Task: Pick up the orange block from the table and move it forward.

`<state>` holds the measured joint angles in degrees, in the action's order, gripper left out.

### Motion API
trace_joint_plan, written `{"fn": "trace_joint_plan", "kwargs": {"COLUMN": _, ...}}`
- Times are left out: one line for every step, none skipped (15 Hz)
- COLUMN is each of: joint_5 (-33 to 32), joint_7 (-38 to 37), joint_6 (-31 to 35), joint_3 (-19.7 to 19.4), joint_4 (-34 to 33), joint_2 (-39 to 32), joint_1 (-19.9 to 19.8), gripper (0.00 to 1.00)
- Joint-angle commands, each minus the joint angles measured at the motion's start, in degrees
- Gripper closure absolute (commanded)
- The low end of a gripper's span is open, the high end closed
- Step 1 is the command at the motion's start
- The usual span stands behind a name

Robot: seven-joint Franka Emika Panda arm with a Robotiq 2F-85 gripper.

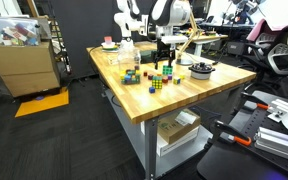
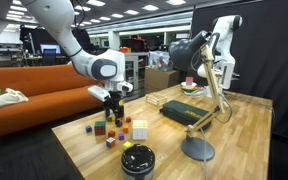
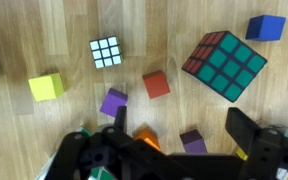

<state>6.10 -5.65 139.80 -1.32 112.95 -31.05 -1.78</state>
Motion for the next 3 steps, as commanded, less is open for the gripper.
{"fn": "trace_joint_plan", "kwargs": {"joint_5": 0.0, "joint_7": 0.0, "joint_6": -0.1, "joint_3": 0.0, "joint_4": -0.1, "joint_2": 0.0, "joint_1": 0.0, "gripper": 0.0}}
{"fn": "trace_joint_plan", "kwargs": {"joint_5": 0.0, "joint_7": 0.0, "joint_6": -0.1, "joint_3": 0.0, "joint_4": -0.1, "joint_2": 0.0, "joint_1": 0.0, "gripper": 0.0}}
{"fn": "trace_joint_plan", "kwargs": {"joint_5": 0.0, "joint_7": 0.0, "joint_6": -0.1, "joint_3": 0.0, "joint_4": -0.1, "joint_2": 0.0, "joint_1": 0.0, "gripper": 0.0}}
